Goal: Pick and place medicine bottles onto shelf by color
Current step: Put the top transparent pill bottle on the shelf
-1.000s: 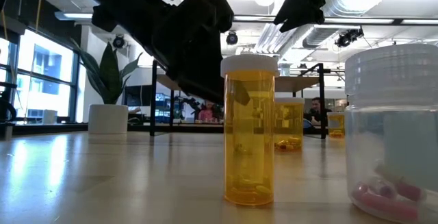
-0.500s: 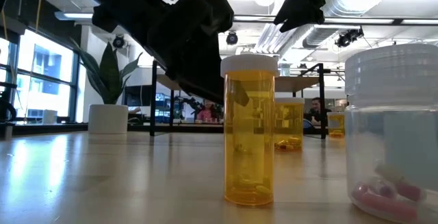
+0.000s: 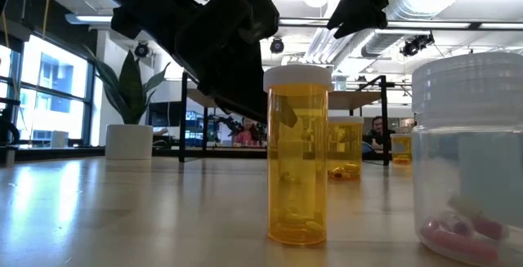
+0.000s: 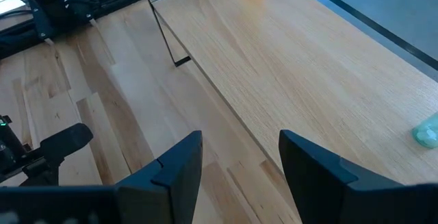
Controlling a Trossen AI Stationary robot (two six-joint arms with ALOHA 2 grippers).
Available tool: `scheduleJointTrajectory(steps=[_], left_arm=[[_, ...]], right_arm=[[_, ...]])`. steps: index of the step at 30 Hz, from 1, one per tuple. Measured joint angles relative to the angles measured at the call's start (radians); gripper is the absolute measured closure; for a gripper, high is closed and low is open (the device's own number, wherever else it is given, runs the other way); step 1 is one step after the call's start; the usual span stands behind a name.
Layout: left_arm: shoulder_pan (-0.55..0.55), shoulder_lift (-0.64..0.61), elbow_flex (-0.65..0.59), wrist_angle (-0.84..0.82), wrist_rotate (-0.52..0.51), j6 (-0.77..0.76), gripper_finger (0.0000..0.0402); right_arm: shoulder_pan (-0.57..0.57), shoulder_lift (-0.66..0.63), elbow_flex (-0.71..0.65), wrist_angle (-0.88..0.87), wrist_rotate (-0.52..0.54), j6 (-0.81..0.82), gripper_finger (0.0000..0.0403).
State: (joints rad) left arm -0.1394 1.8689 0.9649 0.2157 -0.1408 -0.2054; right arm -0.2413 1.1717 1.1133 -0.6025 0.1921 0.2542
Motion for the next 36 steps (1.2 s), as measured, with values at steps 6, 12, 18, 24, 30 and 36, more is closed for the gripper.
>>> scheduleJointTrajectory(steps=[6,12,18,24,30,36], left_arm=[[0.0,-0.005,0.0,-0.005,0.01,0.0,0.0272],[0.021,-0.067,0.0,-0.05,0.01,0.045,0.0272],[0.086,-0.196,-0.001,-0.134,0.001,0.124,0.0272],[0.214,-0.346,0.026,-0.208,-0.035,0.251,0.0272],[0.383,-0.437,0.14,-0.303,-0.18,0.377,0.0272],[0.542,-0.42,0.294,-0.376,-0.183,0.401,0.0272]], right_arm=[[0.0,0.0,0.0,0.0,0.0,0.0,0.0217],[0.0,0.0,0.016,0.0,0.0,-0.001,0.0217],[0.0,-0.001,0.053,0.0,-0.001,-0.048,0.0217],[0.0,-0.001,0.086,0.003,0.0,-0.079,0.0217],[0.0,-0.001,0.097,0.0,0.0,-0.079,0.0217],[0.0,-0.001,0.097,-0.006,0.006,-0.079,0.0217]])
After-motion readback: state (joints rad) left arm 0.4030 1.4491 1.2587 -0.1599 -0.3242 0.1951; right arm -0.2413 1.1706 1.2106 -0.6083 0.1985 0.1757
